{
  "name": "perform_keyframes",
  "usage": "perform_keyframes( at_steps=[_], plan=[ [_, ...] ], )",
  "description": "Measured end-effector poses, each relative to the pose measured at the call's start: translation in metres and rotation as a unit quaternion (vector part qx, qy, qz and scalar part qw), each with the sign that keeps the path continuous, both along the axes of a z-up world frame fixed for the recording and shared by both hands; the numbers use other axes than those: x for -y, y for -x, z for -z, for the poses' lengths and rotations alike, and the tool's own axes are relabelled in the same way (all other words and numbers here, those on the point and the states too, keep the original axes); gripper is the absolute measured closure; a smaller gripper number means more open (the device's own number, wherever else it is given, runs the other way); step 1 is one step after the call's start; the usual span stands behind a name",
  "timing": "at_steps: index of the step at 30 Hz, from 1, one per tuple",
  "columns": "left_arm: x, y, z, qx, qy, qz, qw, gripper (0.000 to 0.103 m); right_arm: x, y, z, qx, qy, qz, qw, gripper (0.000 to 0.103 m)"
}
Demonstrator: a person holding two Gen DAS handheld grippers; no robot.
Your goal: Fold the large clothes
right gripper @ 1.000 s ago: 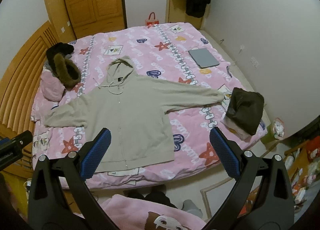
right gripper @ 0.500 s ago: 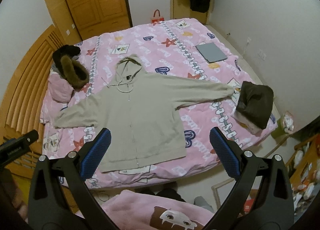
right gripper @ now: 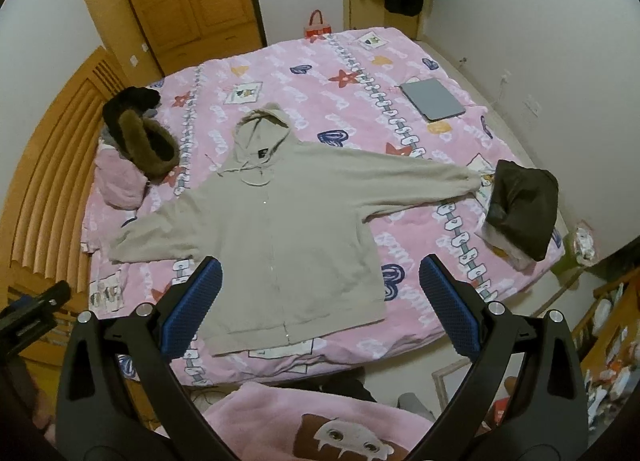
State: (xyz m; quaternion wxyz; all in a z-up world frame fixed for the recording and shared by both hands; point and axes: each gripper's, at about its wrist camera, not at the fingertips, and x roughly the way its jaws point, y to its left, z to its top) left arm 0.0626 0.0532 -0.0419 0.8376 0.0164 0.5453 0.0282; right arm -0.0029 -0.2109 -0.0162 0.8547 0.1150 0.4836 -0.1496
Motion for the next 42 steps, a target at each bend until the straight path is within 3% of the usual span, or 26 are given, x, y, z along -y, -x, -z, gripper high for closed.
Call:
perform_keyframes(
  at_steps=[14,20,25,30,34,40,42],
  plan=[
    [-0.035,-0.055,0.019,-0.020,0.016,-0.021,0.9995,0.008,-0.010,-0.056,0.004,-0.001,0.033,-0.020,0.999,0.006],
    [-0.079,-0.097,0.047,-0.033,0.035,-0.062,0.9969,0.008,-0.024,-0.089,0.009,0.010,0.055,-0.023,0.998,0.006],
    [-0.137,-0.144,0.087,-0.061,0.044,-0.112,0.9909,0.008,-0.050,-0.137,0.026,0.001,0.057,-0.036,0.998,0.006],
    [-0.214,-0.199,0.159,-0.074,0.037,-0.173,0.9815,0.008,-0.096,-0.205,0.069,-0.010,0.068,-0.076,0.995,0.006],
    [-0.274,-0.245,0.249,-0.078,0.019,-0.199,0.9768,0.008,-0.135,-0.258,0.122,-0.007,0.063,-0.119,0.991,0.006],
    [-0.352,-0.300,0.399,-0.109,0.072,-0.220,0.9668,0.008,-0.182,-0.318,0.230,0.021,0.083,-0.170,0.982,0.007],
    [-0.368,-0.312,0.440,-0.122,0.060,-0.233,0.9630,0.008,-0.187,-0.334,0.270,0.013,0.079,-0.169,0.982,0.007]
  ],
)
